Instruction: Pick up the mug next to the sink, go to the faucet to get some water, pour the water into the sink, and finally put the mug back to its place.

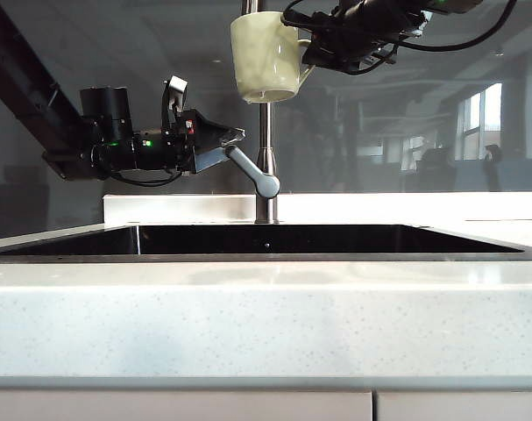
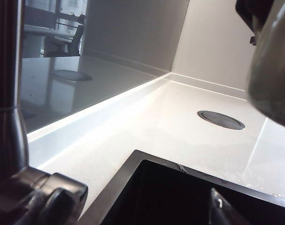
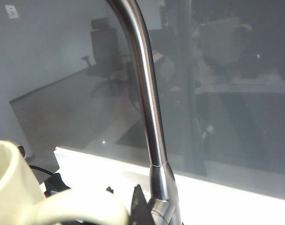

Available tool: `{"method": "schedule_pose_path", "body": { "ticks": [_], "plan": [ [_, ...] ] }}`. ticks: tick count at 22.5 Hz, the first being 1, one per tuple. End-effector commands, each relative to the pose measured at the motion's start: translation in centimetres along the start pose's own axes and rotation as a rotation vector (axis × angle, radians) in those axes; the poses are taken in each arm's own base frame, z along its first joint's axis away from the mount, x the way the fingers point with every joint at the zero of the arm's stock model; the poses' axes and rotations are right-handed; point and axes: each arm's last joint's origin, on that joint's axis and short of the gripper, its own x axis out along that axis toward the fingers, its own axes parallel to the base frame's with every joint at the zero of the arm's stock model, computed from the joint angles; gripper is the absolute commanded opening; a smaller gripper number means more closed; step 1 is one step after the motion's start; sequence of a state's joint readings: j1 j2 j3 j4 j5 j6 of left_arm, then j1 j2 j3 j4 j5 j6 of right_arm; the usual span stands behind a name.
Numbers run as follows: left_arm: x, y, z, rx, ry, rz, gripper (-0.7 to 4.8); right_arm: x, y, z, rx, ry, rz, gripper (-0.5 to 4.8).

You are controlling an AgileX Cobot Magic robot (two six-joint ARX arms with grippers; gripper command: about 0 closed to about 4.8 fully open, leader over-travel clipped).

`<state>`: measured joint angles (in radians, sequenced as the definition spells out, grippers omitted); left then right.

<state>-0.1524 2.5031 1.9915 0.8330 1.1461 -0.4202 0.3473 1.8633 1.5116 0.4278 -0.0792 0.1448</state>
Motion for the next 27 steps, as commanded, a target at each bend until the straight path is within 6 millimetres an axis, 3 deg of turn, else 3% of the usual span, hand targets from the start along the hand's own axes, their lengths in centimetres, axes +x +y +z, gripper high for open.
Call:
{"method": "schedule_pose_path", "body": {
  "ticks": [1, 12, 27],
  "plan": [
    [0.1, -0.3, 0.6, 0.017, 0.003, -0.031, 4.79, -0.3, 0.4, 1.9, 0.012, -0.102, 0.015, -0.04],
    [-0.1, 0.8, 0.8, 0.161, -0.116, 0.328, 4.79, -0.3, 0.4, 1.9, 0.012, -0.100, 0.019, -0.04],
    [-0.1, 1.1, 0.1, 0.180, -0.052, 0.349, 4.79, -0.3, 0.8, 1.9, 0.036, -0.105, 0.030, -0.04]
  ]
}}
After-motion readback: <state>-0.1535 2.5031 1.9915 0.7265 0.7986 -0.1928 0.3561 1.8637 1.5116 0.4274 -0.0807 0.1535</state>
